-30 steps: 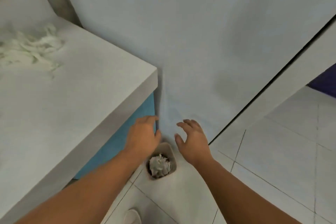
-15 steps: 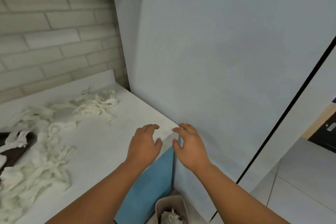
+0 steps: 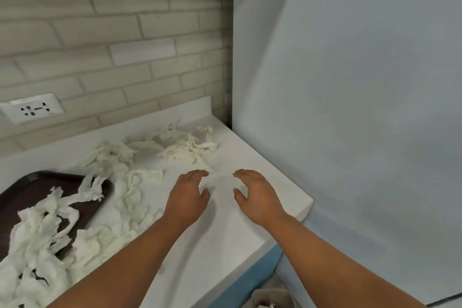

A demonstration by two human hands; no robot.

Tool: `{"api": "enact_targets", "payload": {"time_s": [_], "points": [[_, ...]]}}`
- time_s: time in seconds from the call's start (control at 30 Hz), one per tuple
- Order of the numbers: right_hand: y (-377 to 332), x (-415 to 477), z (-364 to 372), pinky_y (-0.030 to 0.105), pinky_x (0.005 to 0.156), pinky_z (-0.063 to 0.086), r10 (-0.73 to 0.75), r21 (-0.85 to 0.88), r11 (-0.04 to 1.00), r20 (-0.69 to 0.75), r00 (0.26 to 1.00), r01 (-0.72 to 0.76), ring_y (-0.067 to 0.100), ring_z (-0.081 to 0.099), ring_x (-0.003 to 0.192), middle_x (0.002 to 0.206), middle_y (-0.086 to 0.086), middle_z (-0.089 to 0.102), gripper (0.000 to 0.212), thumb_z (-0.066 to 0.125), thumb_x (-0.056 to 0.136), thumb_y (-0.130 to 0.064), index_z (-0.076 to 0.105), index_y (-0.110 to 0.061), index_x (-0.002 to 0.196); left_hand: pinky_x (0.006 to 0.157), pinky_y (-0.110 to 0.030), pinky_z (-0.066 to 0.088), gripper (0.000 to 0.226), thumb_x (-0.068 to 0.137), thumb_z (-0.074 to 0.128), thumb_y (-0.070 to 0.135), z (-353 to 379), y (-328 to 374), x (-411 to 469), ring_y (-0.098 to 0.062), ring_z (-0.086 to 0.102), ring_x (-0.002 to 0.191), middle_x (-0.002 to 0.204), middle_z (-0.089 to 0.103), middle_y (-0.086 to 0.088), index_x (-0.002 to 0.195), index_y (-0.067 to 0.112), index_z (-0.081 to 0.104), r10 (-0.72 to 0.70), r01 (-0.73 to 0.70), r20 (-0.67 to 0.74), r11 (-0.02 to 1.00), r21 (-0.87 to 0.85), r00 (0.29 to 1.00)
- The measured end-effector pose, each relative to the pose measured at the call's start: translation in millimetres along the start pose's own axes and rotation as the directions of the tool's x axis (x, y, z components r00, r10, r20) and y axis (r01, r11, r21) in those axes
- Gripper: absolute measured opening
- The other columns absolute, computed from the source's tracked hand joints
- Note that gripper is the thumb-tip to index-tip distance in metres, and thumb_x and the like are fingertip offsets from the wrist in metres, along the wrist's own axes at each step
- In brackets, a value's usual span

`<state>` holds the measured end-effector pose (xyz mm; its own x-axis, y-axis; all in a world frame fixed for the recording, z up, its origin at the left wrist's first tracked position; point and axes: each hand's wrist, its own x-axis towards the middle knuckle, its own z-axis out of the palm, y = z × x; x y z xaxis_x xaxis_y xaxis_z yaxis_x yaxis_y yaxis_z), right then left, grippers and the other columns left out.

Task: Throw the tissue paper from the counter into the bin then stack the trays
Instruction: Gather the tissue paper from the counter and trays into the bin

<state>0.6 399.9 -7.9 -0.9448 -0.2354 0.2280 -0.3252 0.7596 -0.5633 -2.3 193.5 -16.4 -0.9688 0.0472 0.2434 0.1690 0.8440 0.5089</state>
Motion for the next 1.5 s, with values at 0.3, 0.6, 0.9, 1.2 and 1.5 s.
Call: {"api": "enact_targets", "payload": {"time_s": [0.3,0.6,0.9,1.2,1.5], "points": [[-4,89,76,0.026,0.107,0.038,0.111,-0.08,0.992,0.155,0.982,-0.1,0.013,0.043,0.13,0.14,-0.01,0.051,0.054,0.065,0.088,-0.042,0.052,-0.023,0.137,0.101,-0.024,0.035,0.044,0.087,0.065,0.017,-10,-102,74,-0.021,0.05,0.125,0.134,0.059,0.001,0.13,0.018,0.059,-0.067,0.068,0.031,0.997,-0.025,0.997],[-1,145,133,0.033,0.105,0.041,0.175,-0.194,0.972,0.206,0.963,-0.135,0.022,0.041,0.128,0.142,0.001,0.046,0.063,0.065,0.089,-0.038,0.042,-0.018,0.144,0.096,-0.02,0.038,0.038,0.086,0.067,0.013,-9,-145,110,-0.018,0.055,0.116,0.125,0.063,0.005,0.123,0.019,0.063,-0.074,0.072,-0.016,0.991,-0.109,0.997],[8,150,139,0.035,0.078,0.052,0.142,-0.083,0.987,0.067,0.988,-0.137,0.024,0.061,0.082,0.098,0.004,0.059,0.018,0.051,0.096,-0.015,0.068,-0.011,0.099,0.089,-0.02,0.041,0.034,0.086,0.068,0.014,-2,-147,135,-0.015,0.057,0.108,0.117,0.065,0.005,0.119,0.02,0.065,-0.051,0.04,-0.064,0.987,-0.154,0.997],[-2,139,97,0.029,0.064,0.037,0.244,0.074,0.969,-0.102,0.964,-0.237,0.016,0.047,0.067,0.079,0.0,0.05,0.026,0.032,0.103,-0.031,0.043,-0.013,0.088,0.09,-0.025,0.044,0.031,0.089,0.064,0.018,2,-124,145,-0.017,0.056,0.108,0.115,0.064,0.006,0.12,0.02,0.065,-0.049,0.035,-0.068,0.981,-0.189,0.996],[15,112,59,0.025,0.055,0.033,0.287,0.03,0.958,-0.149,0.946,-0.286,0.015,0.045,0.062,0.069,-0.001,0.047,0.028,0.045,0.099,-0.033,0.043,-0.013,0.079,0.096,-0.034,0.046,0.028,0.092,0.062,0.022,9,-103,157,-0.021,0.053,0.114,0.118,0.065,0.001,0.12,0.02,0.065,0.048,-0.055,-0.054,0.99,-0.13,0.997]]}}
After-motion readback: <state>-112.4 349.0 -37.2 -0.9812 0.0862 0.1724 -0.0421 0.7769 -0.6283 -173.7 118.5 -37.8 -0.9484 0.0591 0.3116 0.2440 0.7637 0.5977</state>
